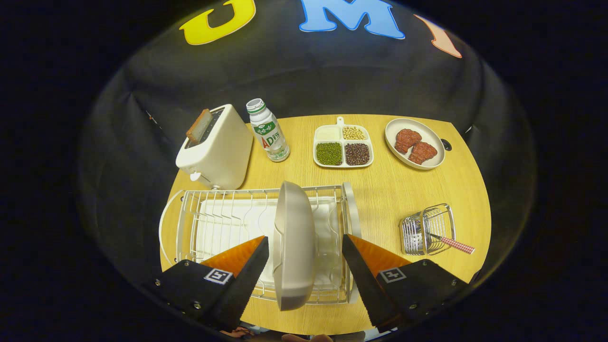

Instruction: Take the plate from the dish rack, then take the spoon from the basket and place it into the plate.

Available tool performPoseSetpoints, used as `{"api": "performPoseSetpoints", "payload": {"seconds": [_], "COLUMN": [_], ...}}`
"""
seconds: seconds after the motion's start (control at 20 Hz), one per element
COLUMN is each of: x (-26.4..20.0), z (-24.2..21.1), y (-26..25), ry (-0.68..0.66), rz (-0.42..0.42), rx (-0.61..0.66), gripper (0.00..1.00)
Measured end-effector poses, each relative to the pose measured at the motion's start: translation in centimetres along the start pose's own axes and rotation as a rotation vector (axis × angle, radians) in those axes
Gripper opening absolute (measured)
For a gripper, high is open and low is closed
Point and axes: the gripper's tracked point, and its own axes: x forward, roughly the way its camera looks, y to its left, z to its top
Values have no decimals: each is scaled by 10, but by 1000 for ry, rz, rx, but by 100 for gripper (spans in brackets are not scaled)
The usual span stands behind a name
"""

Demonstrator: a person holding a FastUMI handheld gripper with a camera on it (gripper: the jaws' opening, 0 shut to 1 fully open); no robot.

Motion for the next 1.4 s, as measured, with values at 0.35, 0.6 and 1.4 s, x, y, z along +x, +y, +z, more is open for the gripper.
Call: {"api": "performPoseSetpoints", "payload": {"seconds": [0.35,0.6,1.4], "x": [16,16,-75], "z": [-11,-18,-15], "y": [4,9,-16], "ry": [52,42,-106], "rz": [-138,-224,-112], "rx": [-4,-84,-116], "gripper": [33,30,31]}}
